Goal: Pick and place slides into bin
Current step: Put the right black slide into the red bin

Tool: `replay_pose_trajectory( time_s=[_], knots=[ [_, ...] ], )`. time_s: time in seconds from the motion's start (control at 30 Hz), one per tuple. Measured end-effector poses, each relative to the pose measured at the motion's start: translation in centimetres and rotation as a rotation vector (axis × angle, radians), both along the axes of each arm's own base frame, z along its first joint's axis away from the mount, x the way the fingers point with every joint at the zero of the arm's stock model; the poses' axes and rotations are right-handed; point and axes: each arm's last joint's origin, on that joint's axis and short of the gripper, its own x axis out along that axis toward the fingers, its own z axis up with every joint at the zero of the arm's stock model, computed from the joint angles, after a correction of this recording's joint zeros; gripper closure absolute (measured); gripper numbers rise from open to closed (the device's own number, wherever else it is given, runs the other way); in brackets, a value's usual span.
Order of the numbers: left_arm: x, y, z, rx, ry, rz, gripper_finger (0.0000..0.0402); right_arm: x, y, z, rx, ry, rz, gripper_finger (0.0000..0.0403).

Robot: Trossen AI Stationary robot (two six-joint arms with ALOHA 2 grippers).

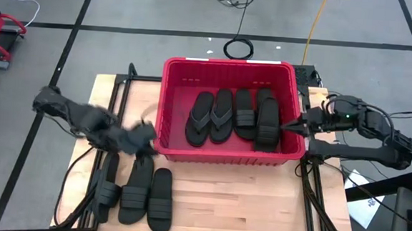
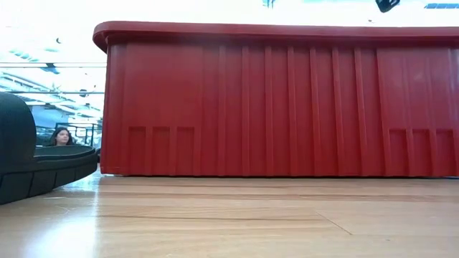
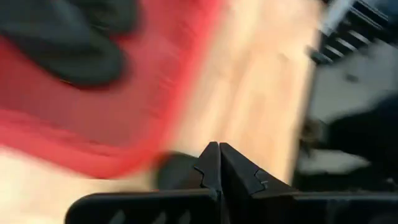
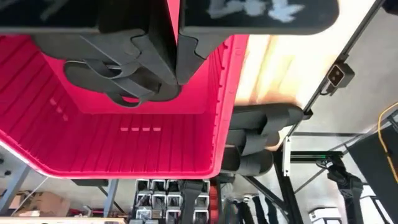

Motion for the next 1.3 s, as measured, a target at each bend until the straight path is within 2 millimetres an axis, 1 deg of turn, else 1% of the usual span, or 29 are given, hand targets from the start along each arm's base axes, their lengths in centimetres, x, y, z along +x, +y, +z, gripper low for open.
replay_pose_trajectory(
  time_s=[0.13, 0.23, 0.3, 0.37, 0.43, 0.53, 0.67, 0.83, 0.97, 1.03, 1.13, 1.3],
  knots=[
    [1.5, -4.0, -4.4, -0.193, -0.056, -0.108, 0.0401, 0.0, 0.1, 0.0, 0.006, -0.002, 0.021, 0.0403],
    [1.8, -6.2, -7.7, -0.278, -0.076, -0.143, 0.0395, 0.1, 0.1, 0.0, 0.008, 0.003, 0.025, 0.0403],
    [1.8, -7.0, -9.4, -0.331, -0.061, -0.115, 0.0388, 0.1, 0.1, -0.1, 0.009, 0.011, 0.025, 0.0403],
    [1.4, -7.3, -11.2, -0.359, 0.021, -0.061, 0.0378, 0.1, 0.1, -0.2, 0.004, 0.018, 0.028, 0.0403],
    [1.0, -7.4, -12.5, -0.389, 0.092, -0.018, 0.0363, 0.1, 0.1, -0.2, 0.004, 0.022, 0.028, 0.0403],
    [0.6, -7.6, -13.4, -0.422, 0.129, -0.004, 0.0329, 0.2, 0.0, -0.3, 0.016, 0.035, 0.025, 0.0403],
    [0.4, -7.7, -13.9, -0.409, 0.133, -0.057, 0.0270, 0.4, 0.0, -0.4, 0.049, 0.046, 0.013, 0.0403],
    [0.4, -7.1, -14.8, -0.386, 0.167, -0.123, 0.0188, 0.4, 0.0, -0.4, 0.099, 0.051, 0.002, 0.0403],
    [0.2, -6.7, -16.1, -0.356, 0.176, -0.144, 0.0139, 0.4, 0.1, -0.4, 0.112, 0.051, 0.017, 0.0403],
    [0.0, -6.7, -16.6, -0.341, 0.166, -0.169, 0.0122, 0.4, 0.1, -0.4, 0.112, 0.051, 0.016, 0.0403],
    [-0.1, -6.7, -17.4, -0.367, 0.144, -0.221, 0.0105, 0.4, 0.1, -0.4, 0.112, 0.051, 0.016, 0.0403],
    [-0.6, -6.3, -19.2, -0.372, 0.137, -0.241, 0.0103, 0.4, 0.1, -0.4, 0.138, 0.052, 0.006, 0.0403]
  ],
)
